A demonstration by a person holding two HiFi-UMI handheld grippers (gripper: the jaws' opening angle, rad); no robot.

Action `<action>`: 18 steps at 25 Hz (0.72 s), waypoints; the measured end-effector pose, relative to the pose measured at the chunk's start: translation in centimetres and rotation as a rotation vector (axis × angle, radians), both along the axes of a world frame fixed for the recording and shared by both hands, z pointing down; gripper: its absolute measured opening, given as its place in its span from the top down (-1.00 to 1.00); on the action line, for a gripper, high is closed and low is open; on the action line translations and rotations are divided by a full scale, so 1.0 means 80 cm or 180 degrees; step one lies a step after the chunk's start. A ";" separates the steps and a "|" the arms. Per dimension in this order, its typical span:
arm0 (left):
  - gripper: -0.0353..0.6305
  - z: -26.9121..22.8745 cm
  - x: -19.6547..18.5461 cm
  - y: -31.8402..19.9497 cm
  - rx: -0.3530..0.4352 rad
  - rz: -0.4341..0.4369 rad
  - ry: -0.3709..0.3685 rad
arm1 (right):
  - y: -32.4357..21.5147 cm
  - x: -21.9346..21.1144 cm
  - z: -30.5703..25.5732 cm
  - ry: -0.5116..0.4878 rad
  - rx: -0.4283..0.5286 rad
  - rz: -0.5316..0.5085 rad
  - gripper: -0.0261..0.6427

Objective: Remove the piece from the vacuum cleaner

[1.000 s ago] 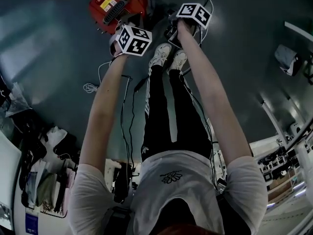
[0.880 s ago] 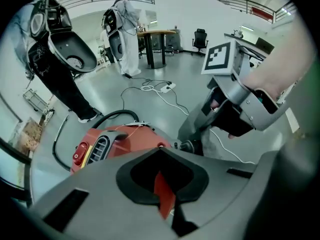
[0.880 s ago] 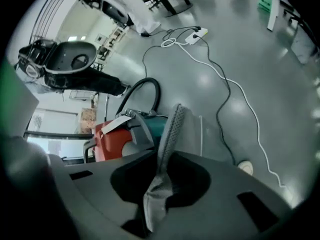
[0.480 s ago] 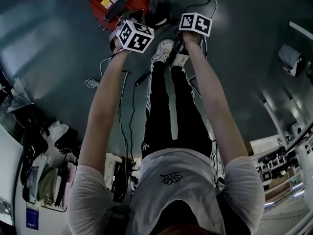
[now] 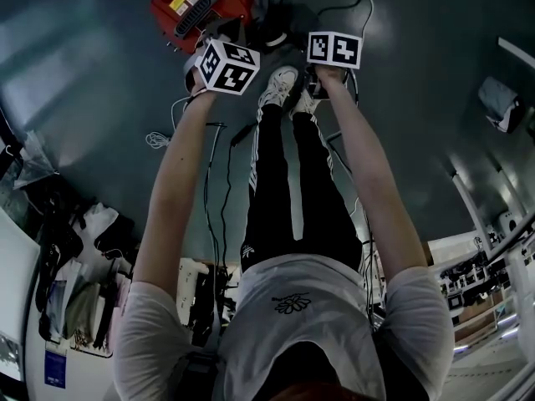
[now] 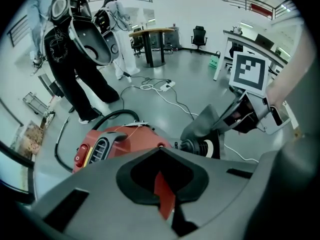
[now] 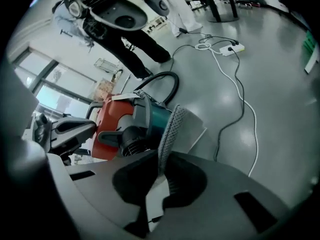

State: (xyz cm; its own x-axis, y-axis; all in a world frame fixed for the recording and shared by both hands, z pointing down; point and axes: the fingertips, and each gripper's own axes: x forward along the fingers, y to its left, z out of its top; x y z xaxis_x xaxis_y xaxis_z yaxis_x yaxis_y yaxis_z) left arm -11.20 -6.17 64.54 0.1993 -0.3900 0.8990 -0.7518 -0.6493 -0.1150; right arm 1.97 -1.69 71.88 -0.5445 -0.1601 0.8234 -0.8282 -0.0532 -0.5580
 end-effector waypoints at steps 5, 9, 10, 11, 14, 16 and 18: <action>0.88 0.001 0.000 0.000 0.0033 0.0008 -0.0010 | 0.006 0.004 0.001 -0.0030 0.0052 -0.0042 0.83; 0.88 0.001 -0.001 -0.001 0.0026 -0.0023 -0.0020 | 0.007 0.004 0.001 -0.0033 0.0062 -0.0116 0.83; 0.88 0.001 -0.002 -0.001 0.0013 -0.0028 -0.0022 | 0.006 0.004 0.001 -0.0032 0.0070 -0.0153 0.83; 0.88 0.002 -0.001 -0.001 -0.0002 -0.0033 -0.0021 | 0.007 0.004 0.001 -0.0033 0.0077 -0.0184 0.83; 0.88 0.003 0.000 -0.001 -0.0024 -0.0055 -0.0006 | 0.010 0.007 0.000 -0.0052 0.0086 -0.0203 0.83; 0.88 0.002 -0.002 -0.002 -0.0011 -0.0078 -0.0001 | 0.012 0.005 0.000 -0.0069 0.0094 -0.0170 0.83; 0.88 0.003 -0.003 -0.002 -0.0003 -0.0098 0.0004 | 0.013 0.004 0.000 -0.0068 0.0119 -0.0186 0.83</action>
State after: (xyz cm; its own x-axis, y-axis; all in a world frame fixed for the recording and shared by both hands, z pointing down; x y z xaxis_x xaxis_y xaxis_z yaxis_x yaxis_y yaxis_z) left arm -11.48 -6.31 64.74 0.1883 -0.3952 0.8991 -0.7715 -0.6260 -0.1136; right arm 2.30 -0.67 71.88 -0.5712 -0.1578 0.8055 -0.8171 0.0161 -0.5763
